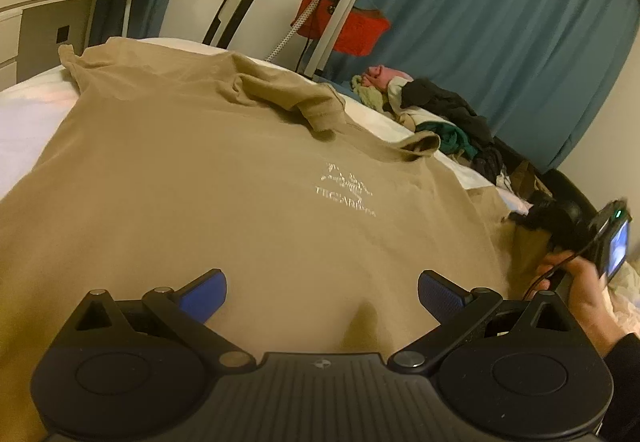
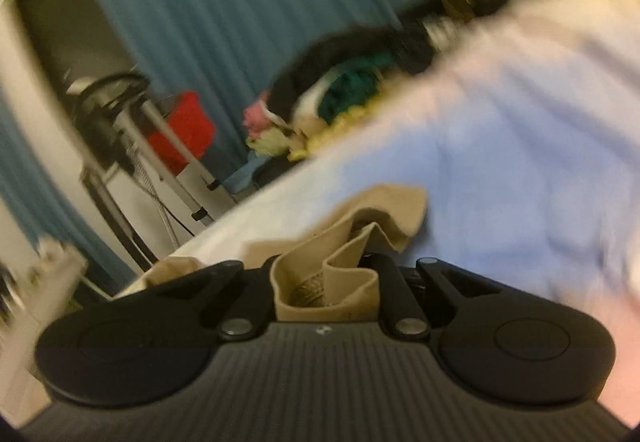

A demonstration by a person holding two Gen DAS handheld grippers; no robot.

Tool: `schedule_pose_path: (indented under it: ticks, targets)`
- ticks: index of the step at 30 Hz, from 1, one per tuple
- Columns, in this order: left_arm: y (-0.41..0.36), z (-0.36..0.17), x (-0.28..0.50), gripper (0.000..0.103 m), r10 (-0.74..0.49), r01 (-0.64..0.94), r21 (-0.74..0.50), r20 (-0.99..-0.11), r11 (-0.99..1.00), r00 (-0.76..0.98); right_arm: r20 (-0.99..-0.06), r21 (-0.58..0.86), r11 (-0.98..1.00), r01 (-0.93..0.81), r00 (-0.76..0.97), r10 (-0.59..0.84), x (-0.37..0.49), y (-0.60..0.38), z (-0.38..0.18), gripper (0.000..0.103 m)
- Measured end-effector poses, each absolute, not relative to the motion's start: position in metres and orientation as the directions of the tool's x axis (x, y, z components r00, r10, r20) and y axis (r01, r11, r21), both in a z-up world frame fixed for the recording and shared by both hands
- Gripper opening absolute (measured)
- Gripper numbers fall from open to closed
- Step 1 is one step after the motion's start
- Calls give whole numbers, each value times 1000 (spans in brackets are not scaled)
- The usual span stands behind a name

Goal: Fold clothes
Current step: 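Grasp the T-shirt side and sleeve with the right gripper and fold inward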

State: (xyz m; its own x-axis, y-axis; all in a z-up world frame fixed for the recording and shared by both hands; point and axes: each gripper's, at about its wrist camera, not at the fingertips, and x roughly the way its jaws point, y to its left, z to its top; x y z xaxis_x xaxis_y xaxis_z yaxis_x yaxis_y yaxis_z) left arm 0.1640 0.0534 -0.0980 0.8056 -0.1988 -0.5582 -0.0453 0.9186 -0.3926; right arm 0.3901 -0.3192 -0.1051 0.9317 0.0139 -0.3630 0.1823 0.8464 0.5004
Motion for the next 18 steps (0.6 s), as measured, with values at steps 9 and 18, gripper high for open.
schedule_pose_path:
  ticks: [9, 18]
  targets:
    - [85, -71, 148, 103, -118, -113, -409, -498, 905, 859, -244, 129, 991, -41, 967, 71, 363, -164, -17, 6]
    - [142, -51, 128, 103, 57, -250, -387, -447, 888, 893, -439, -195, 964, -182, 895, 80, 385, -3, -92, 7]
